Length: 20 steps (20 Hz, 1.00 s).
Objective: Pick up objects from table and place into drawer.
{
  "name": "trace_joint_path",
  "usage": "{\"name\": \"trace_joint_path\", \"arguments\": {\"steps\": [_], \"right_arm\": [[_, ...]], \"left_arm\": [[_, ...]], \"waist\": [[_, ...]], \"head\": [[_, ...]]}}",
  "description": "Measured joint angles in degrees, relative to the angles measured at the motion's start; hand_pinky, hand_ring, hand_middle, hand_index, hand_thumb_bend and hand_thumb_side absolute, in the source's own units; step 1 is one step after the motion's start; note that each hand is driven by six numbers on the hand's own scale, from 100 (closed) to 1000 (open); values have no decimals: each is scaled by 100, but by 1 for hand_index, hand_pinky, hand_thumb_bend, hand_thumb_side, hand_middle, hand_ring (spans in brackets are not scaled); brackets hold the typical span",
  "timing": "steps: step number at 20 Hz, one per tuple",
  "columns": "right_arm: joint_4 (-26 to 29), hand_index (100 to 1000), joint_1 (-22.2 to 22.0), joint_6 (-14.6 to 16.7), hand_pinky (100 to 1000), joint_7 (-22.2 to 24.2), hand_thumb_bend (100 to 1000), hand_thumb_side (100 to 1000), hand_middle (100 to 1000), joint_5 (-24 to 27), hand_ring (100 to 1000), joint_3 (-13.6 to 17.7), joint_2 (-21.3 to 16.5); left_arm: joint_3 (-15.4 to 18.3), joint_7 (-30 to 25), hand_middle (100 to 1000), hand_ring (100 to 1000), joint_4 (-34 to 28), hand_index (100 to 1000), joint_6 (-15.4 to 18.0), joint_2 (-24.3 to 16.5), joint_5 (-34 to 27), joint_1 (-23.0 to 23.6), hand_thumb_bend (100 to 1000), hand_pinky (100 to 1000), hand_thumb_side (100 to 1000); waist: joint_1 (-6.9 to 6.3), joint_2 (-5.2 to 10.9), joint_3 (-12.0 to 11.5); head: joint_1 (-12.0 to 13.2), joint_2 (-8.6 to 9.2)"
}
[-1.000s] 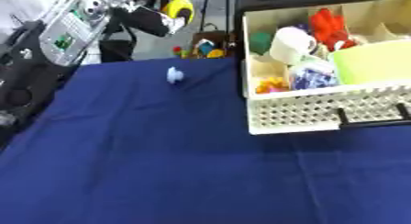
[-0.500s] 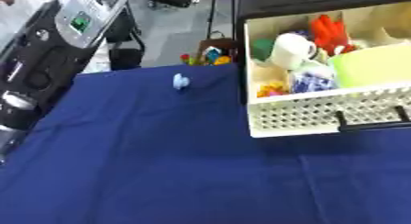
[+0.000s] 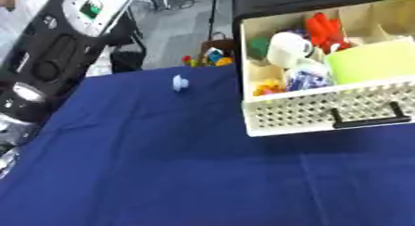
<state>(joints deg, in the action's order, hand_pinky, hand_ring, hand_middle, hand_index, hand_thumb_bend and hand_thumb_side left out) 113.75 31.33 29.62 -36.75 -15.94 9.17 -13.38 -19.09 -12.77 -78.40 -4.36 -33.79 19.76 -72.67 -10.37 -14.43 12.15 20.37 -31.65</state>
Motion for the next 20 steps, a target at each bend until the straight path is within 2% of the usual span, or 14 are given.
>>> {"name": "trace_joint_path", "arguments": {"steps": [2, 4, 6, 9, 13, 20], "right_arm": [[0, 778, 15, -3, 712, 3, 100, 1000, 660, 2, 752, 0, 1], [0, 779, 63, -13, 713, -10, 100, 1000, 660, 9, 746, 4, 16], [0, 779, 89, -30, 714, -39, 100, 1000, 660, 13, 747, 19, 35], [0, 779, 134, -66, 715, -101, 100, 1000, 659, 13, 748, 53, 68], [0, 779, 173, -112, 716, -210, 100, 1000, 653, -9, 749, 109, 112], [0, 779, 197, -180, 716, -326, 100, 1000, 649, -48, 750, 124, 154]], "left_arm": [[-63, 103, 488, 430, -16, 582, -23, 4, -163, 0, 100, 227, 412], [-128, 163, 487, 428, -29, 580, -33, 21, -306, -6, 100, 224, 411], [-224, 205, 488, 425, -58, 579, -49, 138, -457, -52, 100, 220, 412], [-331, 247, 489, 421, -91, 578, -95, 264, -673, -82, 100, 216, 414], [-463, 219, 492, 418, -92, 577, -190, 363, -984, -29, 100, 212, 418], [-584, 99, 504, 424, -85, 586, -300, 455, -1455, 19, 100, 221, 439]], "waist": [[-7, -2, 9], [-41, -16, 130], [-105, -37, 211], [-120, -65, 287], [-171, -118, 322], [-187, -179, 360]], "head": [[18, 0], [123, 1], [218, 6], [293, 14], [296, 27], [200, 53]]}}
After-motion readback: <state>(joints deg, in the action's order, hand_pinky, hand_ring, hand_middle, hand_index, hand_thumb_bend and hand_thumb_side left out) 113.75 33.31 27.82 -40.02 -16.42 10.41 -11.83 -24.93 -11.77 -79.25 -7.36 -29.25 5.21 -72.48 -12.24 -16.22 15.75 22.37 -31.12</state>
